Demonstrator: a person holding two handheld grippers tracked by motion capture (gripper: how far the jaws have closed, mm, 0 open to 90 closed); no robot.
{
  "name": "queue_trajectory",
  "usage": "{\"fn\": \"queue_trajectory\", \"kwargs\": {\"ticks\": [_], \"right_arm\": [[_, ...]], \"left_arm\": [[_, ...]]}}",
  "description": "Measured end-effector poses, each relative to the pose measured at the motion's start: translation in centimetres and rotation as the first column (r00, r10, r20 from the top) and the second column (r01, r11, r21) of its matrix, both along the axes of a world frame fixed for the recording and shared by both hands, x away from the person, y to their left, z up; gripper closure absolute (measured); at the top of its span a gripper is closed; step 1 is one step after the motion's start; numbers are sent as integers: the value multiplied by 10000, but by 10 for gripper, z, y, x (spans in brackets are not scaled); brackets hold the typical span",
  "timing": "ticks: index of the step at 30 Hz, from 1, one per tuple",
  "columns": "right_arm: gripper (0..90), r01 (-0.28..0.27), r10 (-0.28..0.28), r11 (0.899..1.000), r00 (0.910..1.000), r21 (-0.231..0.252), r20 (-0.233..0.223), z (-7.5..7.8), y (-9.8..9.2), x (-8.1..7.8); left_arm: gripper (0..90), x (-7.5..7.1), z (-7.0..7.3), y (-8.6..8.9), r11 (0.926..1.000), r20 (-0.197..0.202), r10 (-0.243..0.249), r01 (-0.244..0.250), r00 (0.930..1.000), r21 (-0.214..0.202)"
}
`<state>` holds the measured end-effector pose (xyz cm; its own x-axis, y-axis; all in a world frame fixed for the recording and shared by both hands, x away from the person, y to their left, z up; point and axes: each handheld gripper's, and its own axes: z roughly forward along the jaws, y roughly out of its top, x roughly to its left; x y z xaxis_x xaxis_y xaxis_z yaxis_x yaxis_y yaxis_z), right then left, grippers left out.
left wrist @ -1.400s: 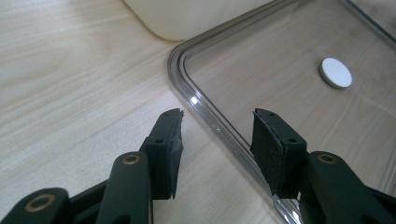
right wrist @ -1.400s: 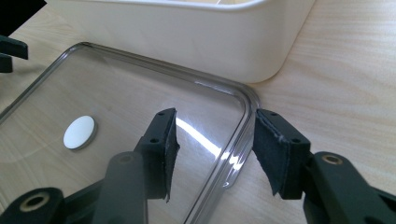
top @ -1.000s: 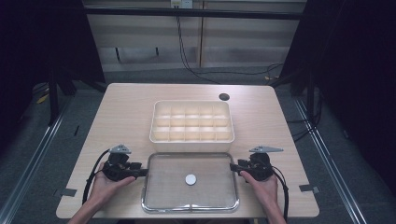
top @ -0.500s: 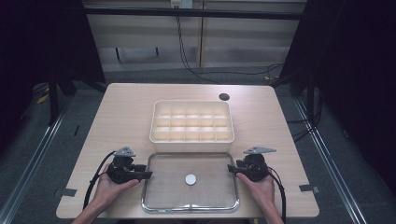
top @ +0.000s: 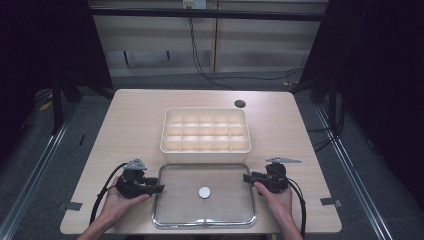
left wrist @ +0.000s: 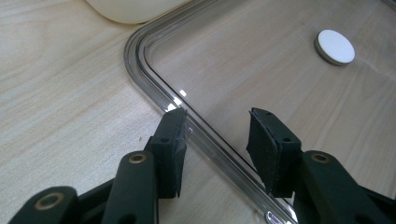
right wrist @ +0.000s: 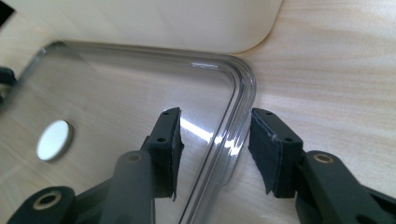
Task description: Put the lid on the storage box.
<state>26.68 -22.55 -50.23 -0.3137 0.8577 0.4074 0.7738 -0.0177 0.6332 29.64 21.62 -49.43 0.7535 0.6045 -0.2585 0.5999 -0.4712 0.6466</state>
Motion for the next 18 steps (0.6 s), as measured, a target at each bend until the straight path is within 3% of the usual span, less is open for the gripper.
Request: {"fn": "queue_trajectory", "kwargs": {"ticks": [4,10,16,17,18], "right_arm": [[553,295,-280,9970,9994,712,-227,-1,-4,0],[561,497,-460,9896,9985,1348,-306,0,-8,-1],[578,738,-670,9729,9970,2193,-384,1,-13,-2],[601,815,-732,9610,9965,2644,-412,0,-15,-3],[601,815,-732,9610,9965,2644,-412,0,-15,-3]], "left_arm": [[591,0,0,1,10000,15,41,-41,10000,-37],[621,-1,-1,2,9999,-33,156,-156,9999,-75],[635,-3,-1,5,9995,-54,295,-296,9995,-122],[635,-4,-1,4,9993,-9,346,-346,9994,-124],[636,-4,-1,4,9993,-9,346,-346,9994,-124]]}}
